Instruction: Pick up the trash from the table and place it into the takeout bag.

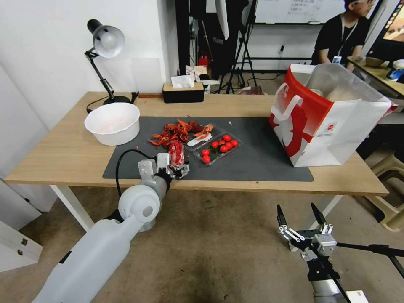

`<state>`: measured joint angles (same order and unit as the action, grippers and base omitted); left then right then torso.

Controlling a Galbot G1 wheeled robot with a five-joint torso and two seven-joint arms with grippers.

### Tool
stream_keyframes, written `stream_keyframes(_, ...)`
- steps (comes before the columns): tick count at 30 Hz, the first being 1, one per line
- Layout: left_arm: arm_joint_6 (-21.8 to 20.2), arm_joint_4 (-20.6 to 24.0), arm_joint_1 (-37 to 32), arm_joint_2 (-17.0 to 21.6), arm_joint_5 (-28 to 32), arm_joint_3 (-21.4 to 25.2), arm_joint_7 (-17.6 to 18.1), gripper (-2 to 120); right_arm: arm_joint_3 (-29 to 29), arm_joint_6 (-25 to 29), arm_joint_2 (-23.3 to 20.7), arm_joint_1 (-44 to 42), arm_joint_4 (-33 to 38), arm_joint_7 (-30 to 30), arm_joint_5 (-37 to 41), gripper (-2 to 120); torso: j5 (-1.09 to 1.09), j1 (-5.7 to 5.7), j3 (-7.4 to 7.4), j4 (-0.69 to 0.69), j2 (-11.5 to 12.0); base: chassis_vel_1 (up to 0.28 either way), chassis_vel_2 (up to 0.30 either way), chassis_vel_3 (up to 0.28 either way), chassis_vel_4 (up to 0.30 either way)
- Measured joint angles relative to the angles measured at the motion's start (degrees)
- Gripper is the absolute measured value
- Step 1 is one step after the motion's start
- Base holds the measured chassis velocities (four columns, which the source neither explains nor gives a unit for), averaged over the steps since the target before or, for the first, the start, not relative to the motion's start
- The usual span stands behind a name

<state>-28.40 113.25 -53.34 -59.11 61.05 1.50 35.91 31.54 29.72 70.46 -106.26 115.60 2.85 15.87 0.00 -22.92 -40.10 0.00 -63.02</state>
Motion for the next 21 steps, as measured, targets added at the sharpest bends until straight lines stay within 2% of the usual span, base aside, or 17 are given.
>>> stream_keyframes(9, 2.91, 1.10, -1.51, 1.30, -0.56, 2.27, -3.14, 52, -0.59, -0.02, 0.05, 0.18, 0.05, 0.00, -0.21, 100, 0.00, 0.00, 0.00, 0.00, 0.00, 0.000, 0.000, 0.000, 0.000)
stream_keyframes(12, 9.30, 1.79, -2.23, 3.18, -5.46, 3.21, -10.75, 52, -0.70, -0.04, 0.06, 0.29, 0.02, 0.01, -0.22, 100, 0.00, 0.00, 0.00, 0.01, 0.00, 0.000, 0.000, 0.000, 0.000)
stream_keyframes(13, 9.30, 1.79, -2.23, 3.18, -5.46, 3.21, -10.75, 52, -0.70, -0.04, 0.06, 0.29, 0.02, 0.01, -0.22, 100, 0.00, 0.00, 0.00, 0.01, 0.00, 0.000, 0.000, 0.000, 0.000)
stream_keyframes(17, 17.98, -0.74, 0.98, 5.28, -7.07, 1.92, -24.66, 52, -0.85, -0.03, 0.27, 0.38, -0.09, 0.00, -0.31, 100, 0.01, 0.00, 0.00, 0.00, 0.00, 0.000, 0.000, 0.000, 0.000)
stream_keyframes(18, 17.98, -0.74, 0.98, 5.28, -7.07, 1.92, -24.66, 52, -0.85, -0.03, 0.27, 0.38, -0.09, 0.00, -0.31, 100, 0.01, 0.00, 0.00, 0.00, 0.00, 0.000, 0.000, 0.000, 0.000)
stream_keyframes(20, 22.01, -3.86, 4.46, 5.29, -7.03, 0.19, -31.43, 52, -0.90, -0.16, 0.54, 0.49, -0.09, -0.01, -0.39, 100, 0.00, 0.00, 0.00, 0.00, 0.00, 0.000, 0.000, 0.000, 0.000)
stream_keyframes(21, 22.01, -3.86, 4.46, 5.29, -7.03, 0.19, -31.43, 52, -0.90, -0.16, 0.54, 0.49, -0.09, -0.01, -0.39, 100, 0.00, 0.00, 0.00, 0.00, 0.00, 0.000, 0.000, 0.000, 0.000)
